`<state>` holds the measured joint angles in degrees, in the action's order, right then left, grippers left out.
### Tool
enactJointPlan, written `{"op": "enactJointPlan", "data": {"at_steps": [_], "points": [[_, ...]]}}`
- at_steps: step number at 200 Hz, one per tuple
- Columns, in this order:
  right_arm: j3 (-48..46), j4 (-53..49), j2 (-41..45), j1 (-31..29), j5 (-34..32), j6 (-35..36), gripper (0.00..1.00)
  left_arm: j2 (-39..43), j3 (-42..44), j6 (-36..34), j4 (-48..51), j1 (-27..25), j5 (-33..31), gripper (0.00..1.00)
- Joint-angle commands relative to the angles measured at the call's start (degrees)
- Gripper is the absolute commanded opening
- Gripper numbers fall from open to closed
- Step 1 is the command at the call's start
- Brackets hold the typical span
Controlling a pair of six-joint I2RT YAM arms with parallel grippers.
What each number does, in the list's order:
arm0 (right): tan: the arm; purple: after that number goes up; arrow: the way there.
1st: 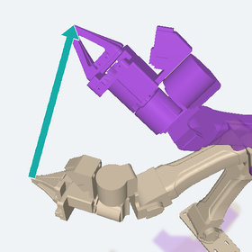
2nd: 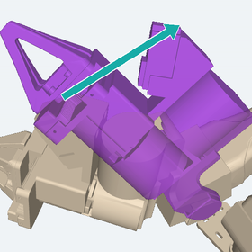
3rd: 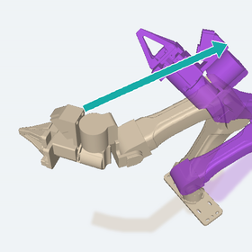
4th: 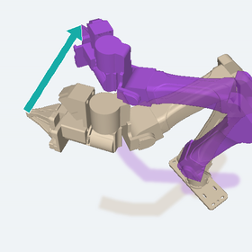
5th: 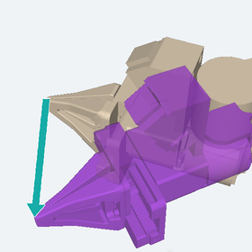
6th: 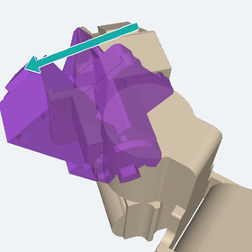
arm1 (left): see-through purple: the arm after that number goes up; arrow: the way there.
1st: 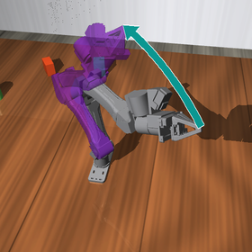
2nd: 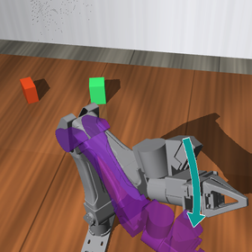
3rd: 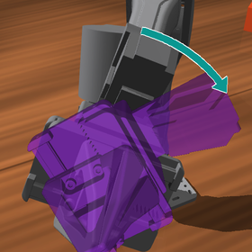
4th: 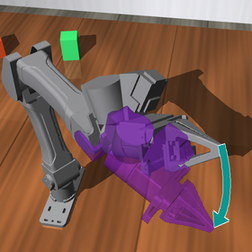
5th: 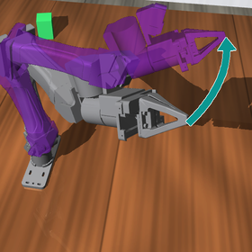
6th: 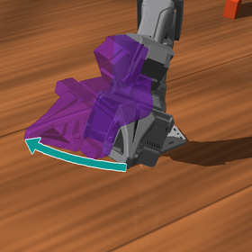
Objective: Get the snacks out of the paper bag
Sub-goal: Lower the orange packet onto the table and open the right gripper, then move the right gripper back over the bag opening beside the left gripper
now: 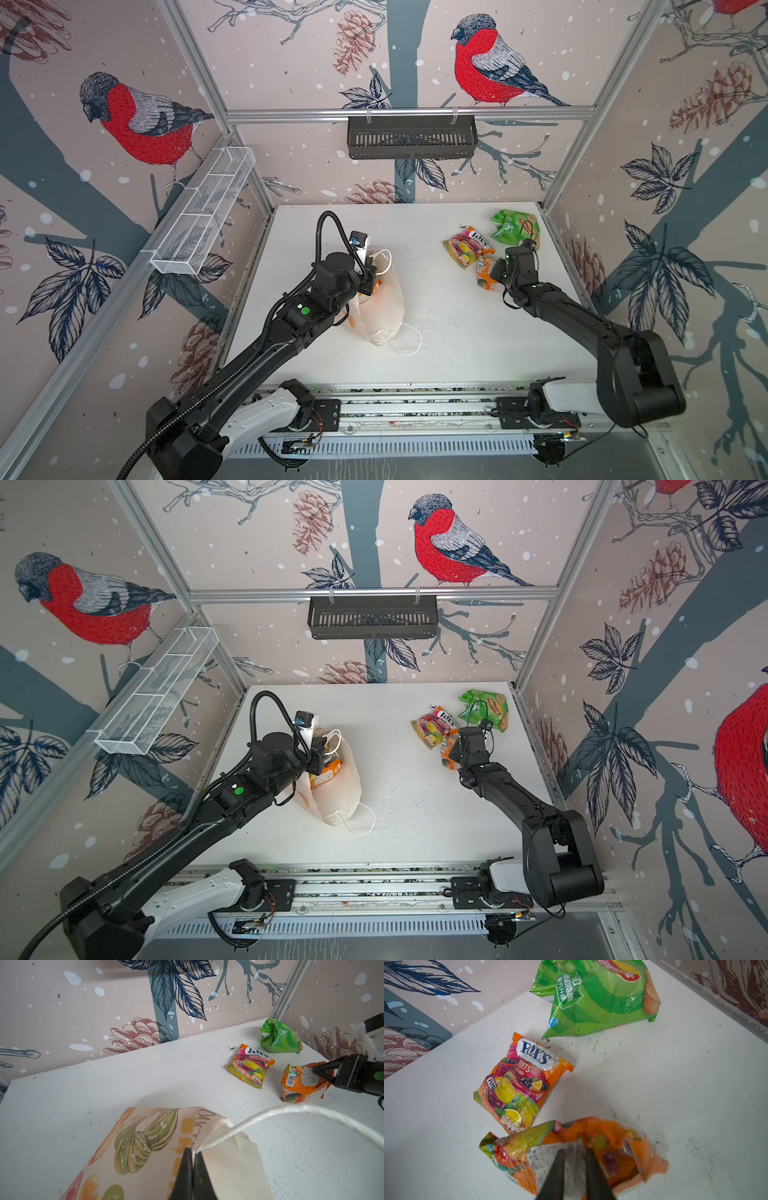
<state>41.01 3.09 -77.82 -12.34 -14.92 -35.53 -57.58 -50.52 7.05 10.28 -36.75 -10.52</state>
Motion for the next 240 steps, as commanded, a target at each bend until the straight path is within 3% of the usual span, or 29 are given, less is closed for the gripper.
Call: {"op": "enactJointPlan", "data": {"at_steps": [1, 20, 43, 129, 179, 212, 240], "points": [[1.7, 1.0, -0.4, 0.2, -0.5, 1.8, 0.56, 0.0, -0.3, 0.2, -1.9, 0.1, -0.1, 0.0], [2.2, 1.0, 0.3, 0.2, -0.2, 2.5, 0.69, 0.0, -0.3, 0.2, -1.9, 0.1, -0.2, 0.0], [1.4, 1.9, 3.5, -0.1, 0.7, 2.6, 0.75, 0.2, -0.3, 0.1, -1.8, 0.1, -0.3, 0.0], [-3.9, 2.4, 20.4, -5.3, 3.8, 0.4, 0.79, 0.3, -0.3, 0.2, -1.8, 0.1, 0.2, 0.0], [-6.8, 9.8, 27.7, -24.5, -2.7, 0.5, 0.78, 0.1, -0.4, 0.2, -1.9, 0.1, 0.5, 0.0], [-4.4, 12.6, 23.4, -37.9, -7.0, 1.8, 0.78, 0.1, -0.3, 0.1, -1.8, 0.1, 0.3, 0.0], [-2.1, 14.9, 17.7, -44.7, -8.2, 1.2, 0.78, 0.2, -0.2, 0.1, -1.8, 0.1, 0.4, 0.0]]}}
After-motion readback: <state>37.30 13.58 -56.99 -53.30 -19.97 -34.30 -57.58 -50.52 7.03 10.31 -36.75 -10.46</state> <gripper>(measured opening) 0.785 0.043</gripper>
